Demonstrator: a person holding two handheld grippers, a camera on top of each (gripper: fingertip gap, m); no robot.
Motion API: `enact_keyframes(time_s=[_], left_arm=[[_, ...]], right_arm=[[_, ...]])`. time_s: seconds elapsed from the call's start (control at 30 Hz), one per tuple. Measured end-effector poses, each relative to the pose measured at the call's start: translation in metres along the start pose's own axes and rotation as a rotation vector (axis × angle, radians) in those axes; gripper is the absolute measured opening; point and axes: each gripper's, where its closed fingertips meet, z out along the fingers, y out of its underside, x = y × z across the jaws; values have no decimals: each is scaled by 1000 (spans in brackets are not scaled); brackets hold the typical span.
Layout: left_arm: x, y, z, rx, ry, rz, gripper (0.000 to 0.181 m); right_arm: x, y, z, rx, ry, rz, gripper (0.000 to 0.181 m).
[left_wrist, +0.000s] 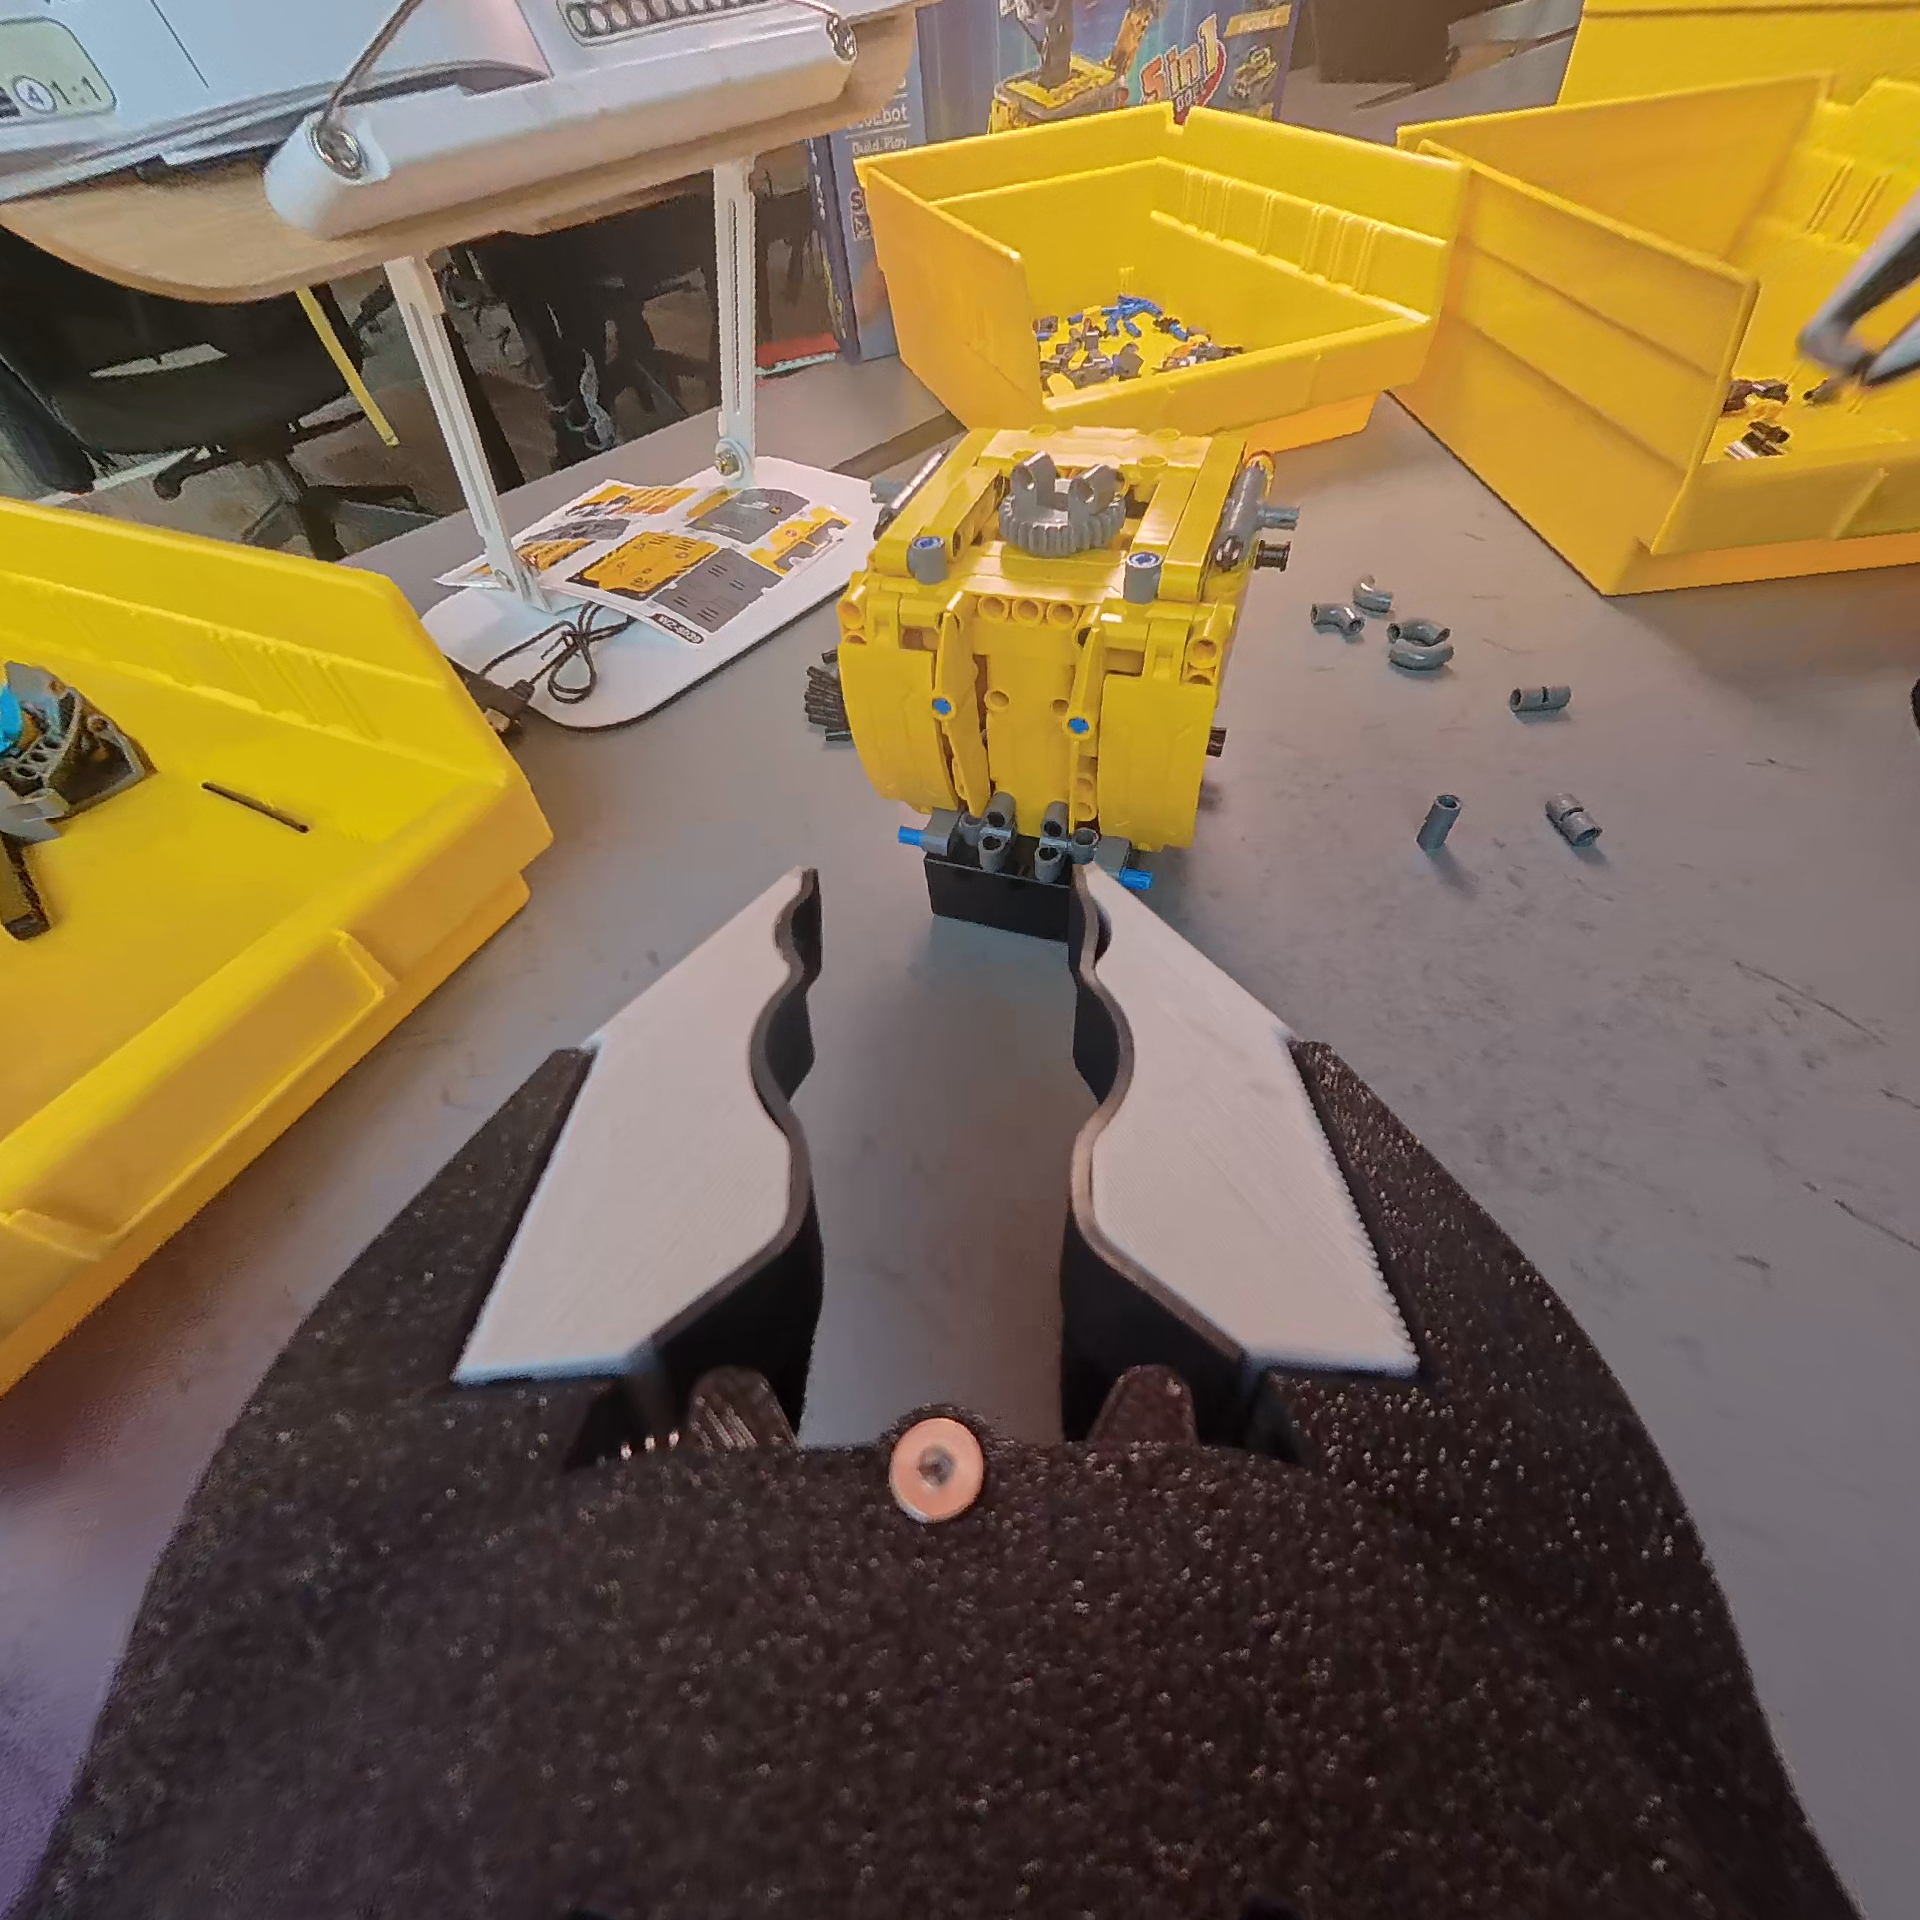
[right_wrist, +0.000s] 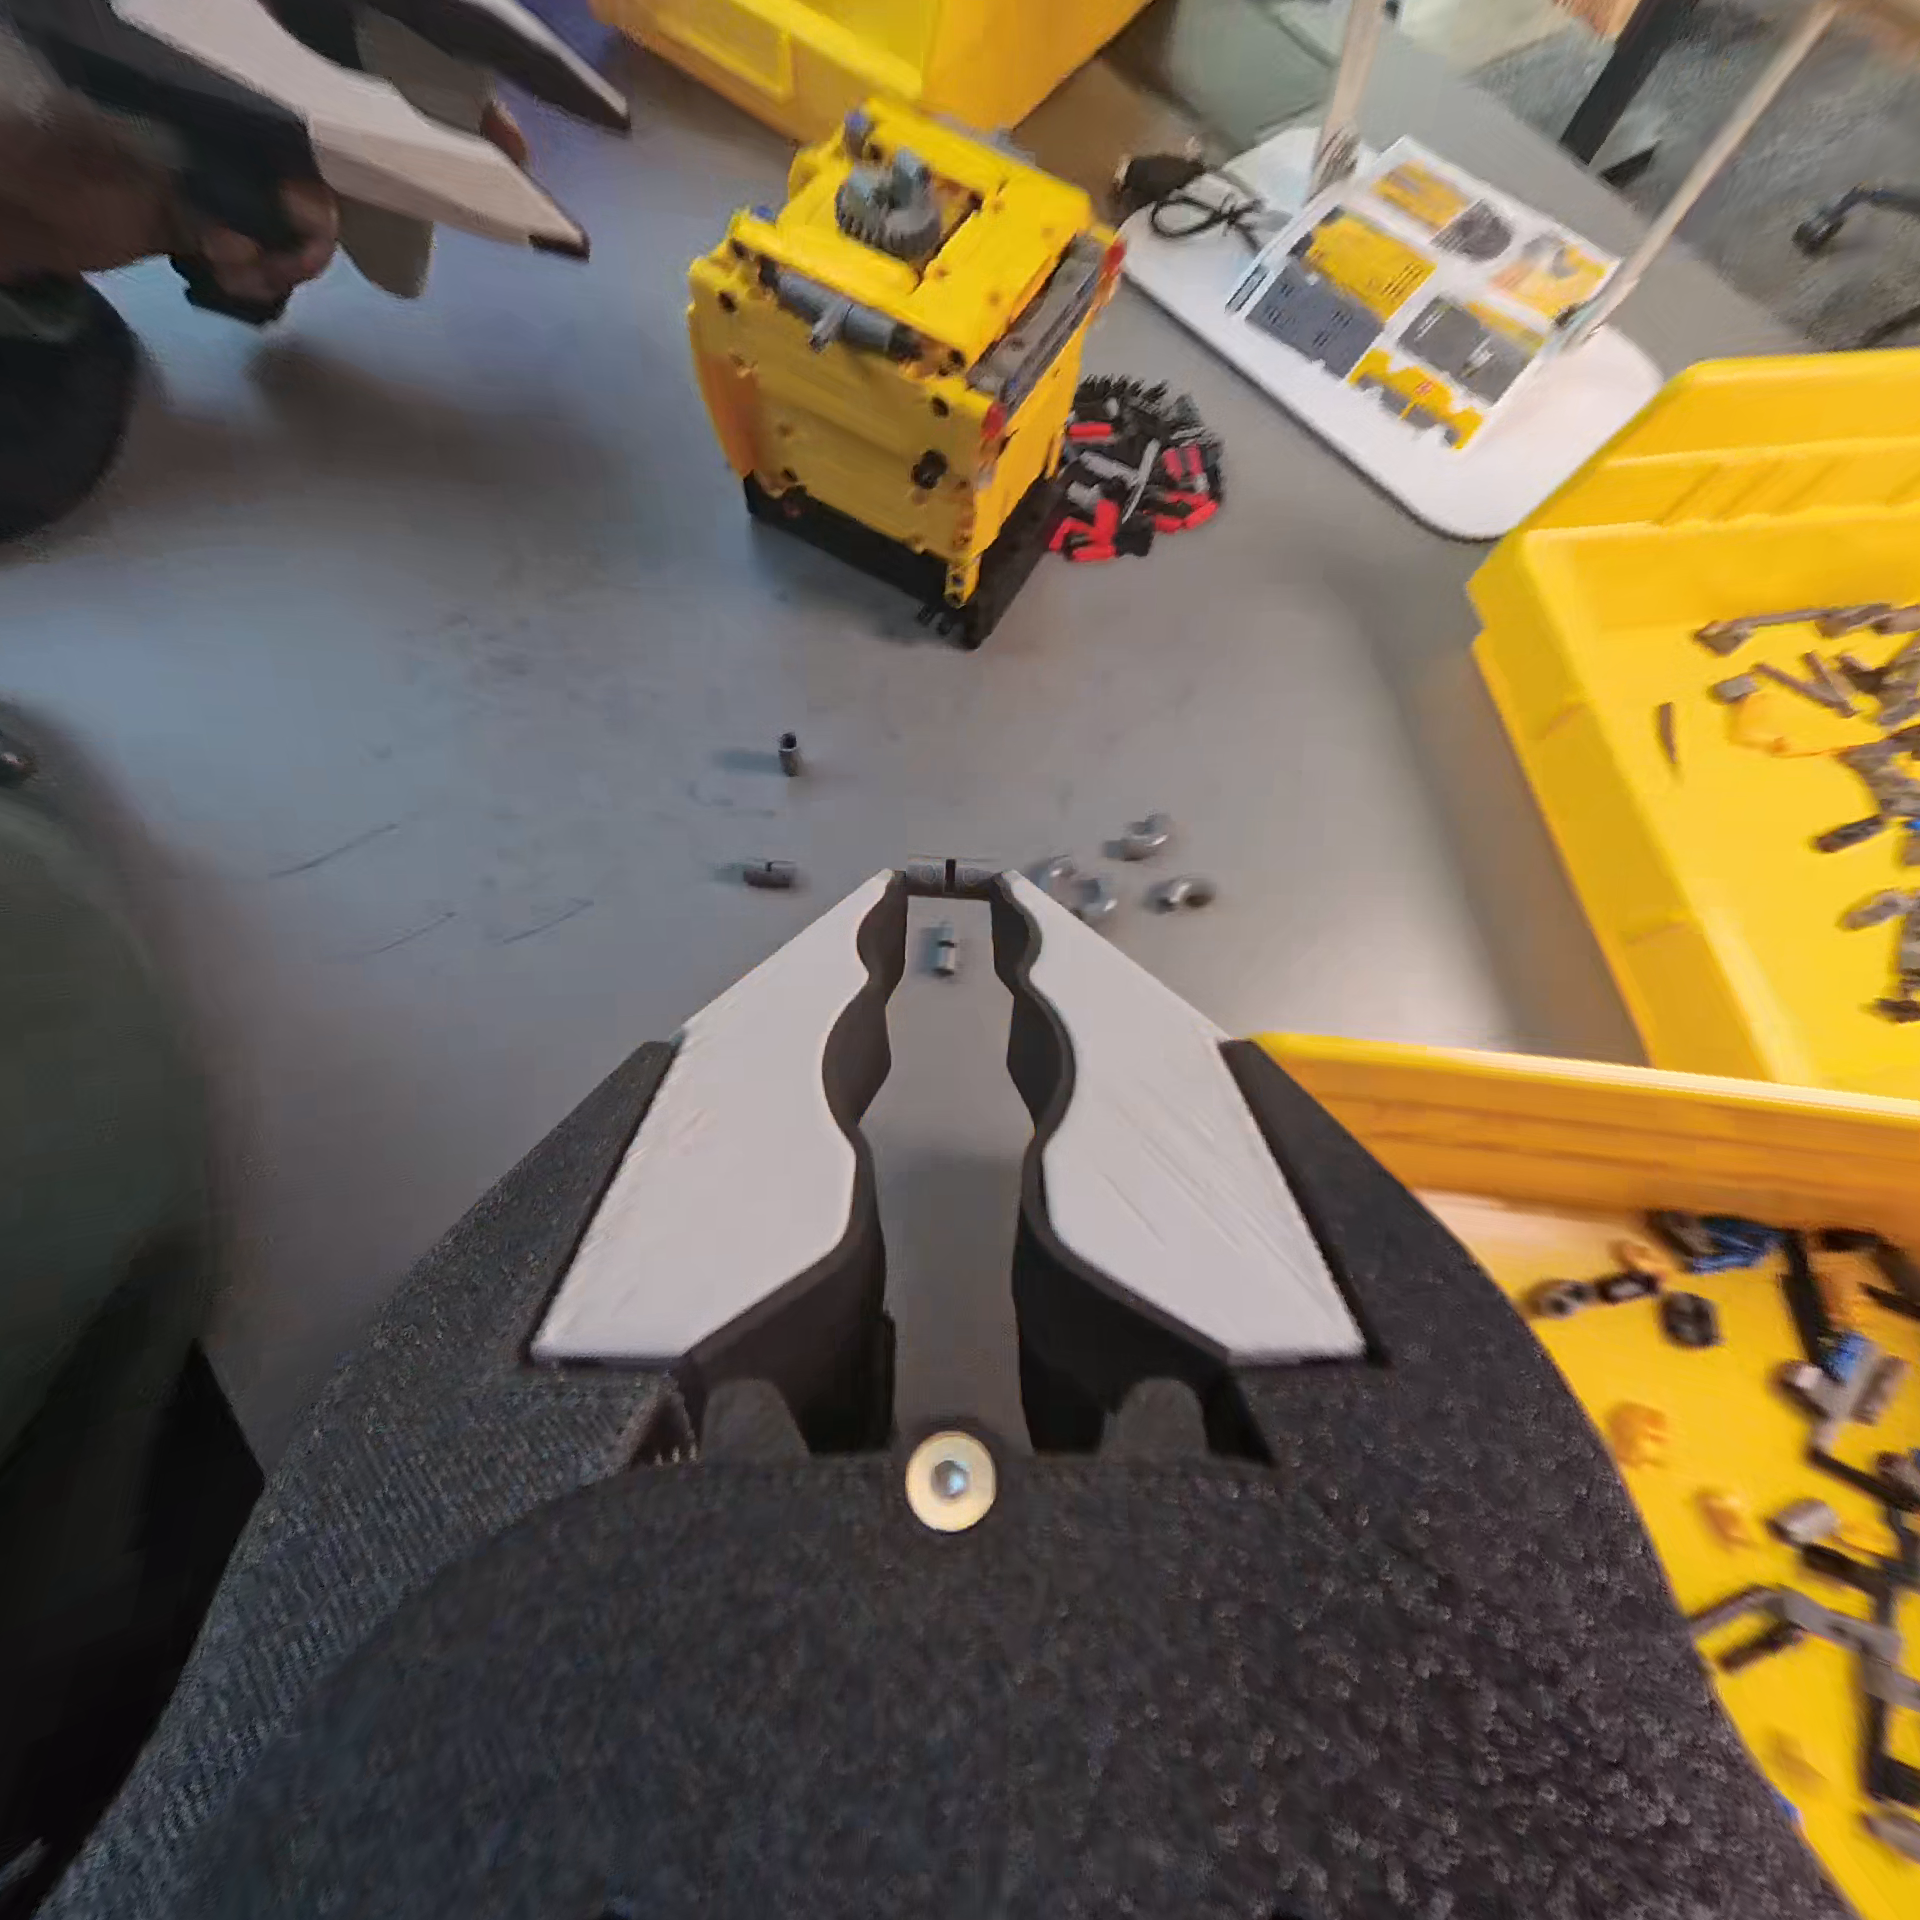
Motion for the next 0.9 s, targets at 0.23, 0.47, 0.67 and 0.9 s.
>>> enact_keyframes(time_s=[0.23,0.47,0.67,0.9], left_arm=[[3,-9,-7,31,-4,23,47],[3,-14,-11,46,-21,49,47],[1,-14,-11,45,-31,55,47],[2,-11,-9,33,-31,61,47]], right_arm=[[-37,49,84,-140,16,0,16],[-31,55,94,-173,15,32,16],[-31,53,93,-158,26,17,25],[-25,16,71,83,101,31,25]])
